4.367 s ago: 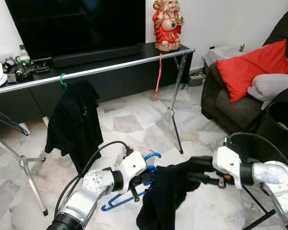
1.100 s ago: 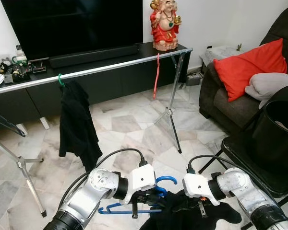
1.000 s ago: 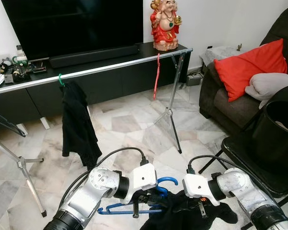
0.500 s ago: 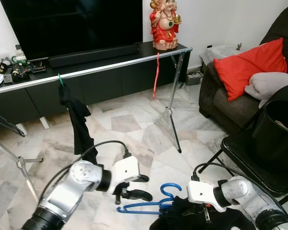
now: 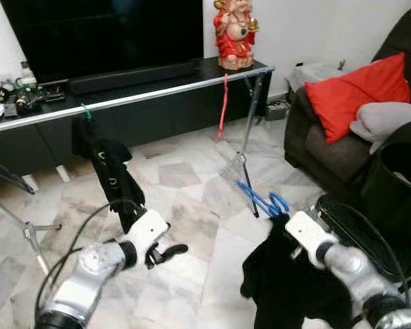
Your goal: Hang hanger
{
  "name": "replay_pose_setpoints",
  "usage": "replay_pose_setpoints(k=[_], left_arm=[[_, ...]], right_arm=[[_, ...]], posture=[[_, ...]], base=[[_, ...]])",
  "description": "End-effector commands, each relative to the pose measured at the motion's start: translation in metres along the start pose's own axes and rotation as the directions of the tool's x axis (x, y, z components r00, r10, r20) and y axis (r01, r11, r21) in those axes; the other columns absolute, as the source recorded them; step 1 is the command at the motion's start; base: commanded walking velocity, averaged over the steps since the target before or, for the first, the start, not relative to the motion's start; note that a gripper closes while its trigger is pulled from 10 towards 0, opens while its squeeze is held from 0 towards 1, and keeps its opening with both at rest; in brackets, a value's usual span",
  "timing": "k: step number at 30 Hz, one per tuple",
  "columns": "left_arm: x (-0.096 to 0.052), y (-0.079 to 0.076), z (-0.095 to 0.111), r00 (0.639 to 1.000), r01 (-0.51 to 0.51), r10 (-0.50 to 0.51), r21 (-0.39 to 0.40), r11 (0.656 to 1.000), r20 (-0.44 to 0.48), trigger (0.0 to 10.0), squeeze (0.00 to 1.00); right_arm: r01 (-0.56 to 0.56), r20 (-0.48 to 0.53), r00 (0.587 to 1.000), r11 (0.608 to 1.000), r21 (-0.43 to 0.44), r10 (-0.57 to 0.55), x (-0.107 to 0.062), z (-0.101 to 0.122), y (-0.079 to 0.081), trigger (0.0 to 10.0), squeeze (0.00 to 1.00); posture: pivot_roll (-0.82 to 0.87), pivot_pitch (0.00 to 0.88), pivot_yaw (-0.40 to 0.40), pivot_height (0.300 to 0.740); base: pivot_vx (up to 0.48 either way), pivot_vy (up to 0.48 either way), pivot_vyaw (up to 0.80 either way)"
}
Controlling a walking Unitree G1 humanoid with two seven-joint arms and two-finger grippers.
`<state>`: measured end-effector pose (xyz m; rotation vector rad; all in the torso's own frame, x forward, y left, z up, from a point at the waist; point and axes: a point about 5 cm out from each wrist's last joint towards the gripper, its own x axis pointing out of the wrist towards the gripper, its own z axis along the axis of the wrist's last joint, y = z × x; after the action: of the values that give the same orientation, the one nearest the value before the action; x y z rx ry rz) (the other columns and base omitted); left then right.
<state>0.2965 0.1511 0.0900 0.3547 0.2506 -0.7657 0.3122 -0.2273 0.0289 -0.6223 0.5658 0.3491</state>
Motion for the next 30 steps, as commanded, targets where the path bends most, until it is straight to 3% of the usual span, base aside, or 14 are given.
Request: replay_pose_setpoints(k=[1, 3, 4, 7, 9, 11, 14, 15, 19, 21, 24, 25, 28, 30], left_arm=[[0.002, -0.011, -0.003, 1.000, 0.007, -0.007, -0.028, 1.000, -0.002, 10.0, 1.00], [0.003, -0.016, -0.004, 1.000, 0.013, -0.013, -0.036, 0.999, 0.001, 10.0, 1.00], [0.003, -0.017, -0.005, 1.000, 0.013, -0.013, -0.037, 0.999, 0.001, 10.0, 1.00], [0.005, -0.017, -0.006, 1.000, 0.005, -0.005, -0.036, 0.999, 0.003, 10.0, 1.00], [0.005, -0.017, -0.006, 1.000, -0.001, 0.001, -0.036, 0.999, 0.003, 10.0, 1.00], [0.005, -0.017, -0.007, 1.000, -0.008, 0.008, -0.034, 0.999, 0.003, 10.0, 1.00], [0.005, -0.016, -0.005, 1.000, -0.020, 0.020, -0.029, 0.999, 0.004, 10.0, 0.91], [0.005, -0.016, -0.005, 1.000, -0.020, 0.020, -0.029, 0.999, 0.004, 10.0, 0.91], [0.005, -0.014, -0.005, 0.999, -0.043, 0.043, -0.023, 0.999, 0.007, 10.0, 0.78], [0.004, -0.014, -0.005, 0.999, -0.047, 0.047, -0.023, 0.999, 0.007, 10.0, 0.78], [0.004, -0.013, -0.005, 0.998, -0.056, 0.056, -0.024, 0.998, 0.005, 10.0, 0.61], [0.004, -0.013, -0.005, 0.998, -0.056, 0.057, -0.024, 0.998, 0.004, 10.0, 0.43], [0.004, -0.014, -0.005, 0.999, -0.051, 0.051, -0.024, 0.998, 0.002, 10.0, 0.33], [0.004, -0.014, -0.005, 0.999, -0.049, 0.049, -0.024, 0.998, 0.002, 10.0, 0.33]], right_arm=[[-0.001, -0.303, 0.947, 0.945, 0.326, 0.106, -0.015, -0.077, 0.063, 0.0, 0.00], [0.017, -0.361, 0.918, 0.893, 0.449, 0.164, -0.023, -0.094, 0.087, 0.0, 0.00], [0.075, -0.394, 0.899, 0.818, 0.570, 0.192, -0.028, -0.104, 0.103, 0.0, 0.00], [0.142, -0.418, 0.884, 0.734, 0.664, 0.207, -0.031, -0.108, 0.117, 0.0, 0.00], [0.151, -0.429, 0.879, 0.735, 0.661, 0.206, -0.030, -0.107, 0.120, 0.0, 0.00], [0.183, -0.421, 0.897, 0.759, 0.625, 0.131, -0.023, -0.097, 0.108, 0.0, 0.00], [0.326, -0.319, 0.933, 0.767, 0.553, -0.166, -0.008, -0.063, 0.051, 0.0, 0.00], [0.326, -0.319, 0.933, 0.767, 0.553, -0.166, -0.008, -0.063, 0.051, 0.0, 0.00], [0.532, -0.252, 0.842, 0.660, 0.530, -0.476, -0.012, -0.038, -0.009, 0.0, 0.00], [0.557, -0.249, 0.824, 0.646, 0.523, -0.509, -0.014, -0.037, -0.015, 0.0, 0.00], [0.519, -0.274, 0.854, 0.690, 0.504, -0.443, -0.012, -0.045, -0.002, 0.0, 0.00], [0.435, -0.341, 0.893, 0.752, 0.494, -0.293, -0.011, -0.059, 0.023, 0.0, 0.00], [0.210, -0.448, 0.893, 0.840, 0.501, 0.043, -0.018, -0.088, 0.086, 0.0, 0.00], [0.178, -0.460, 0.885, 0.853, 0.490, 0.079, -0.020, -0.093, 0.096, 0.0, 0.00]], posture=[[0.06, 0.030, -0.004, 0.740], [0.06, 0.025, -0.004, 0.740], [0.06, 0.025, -0.004, 0.740], [0.06, 0.025, -0.004, 0.740], [0.07, 0.018, 0.003, 0.740], [0.06, 0.017, 0.006, 0.740], [0.06, 0.024, 0.005, 0.740], [0.06, 0.024, 0.005, 0.740], [0.07, 0.038, 0.007, 0.740], [0.07, 0.038, 0.007, 0.740], [0.07, 0.045, 0.007, 0.740], [0.07, 0.049, 0.008, 0.740], [0.07, 0.055, 0.008, 0.740], [0.08, 0.056, 0.010, 0.740]], base=[[0.000, 0.000, 0.00], [0.000, 0.000, 0.00], [0.000, 0.000, 0.00], [0.000, 0.000, 0.00], [0.000, 0.000, 0.00], [0.000, 0.000, 0.00], [0.000, 0.000, 0.00], [0.000, 0.000, 0.00], [0.000, 0.000, 0.00], [0.000, 0.000, 0.00], [0.000, 0.000, 0.00], [0.000, 0.000, 0.00], [0.000, 0.000, 0.00], [0.000, 0.000, 0.00]])
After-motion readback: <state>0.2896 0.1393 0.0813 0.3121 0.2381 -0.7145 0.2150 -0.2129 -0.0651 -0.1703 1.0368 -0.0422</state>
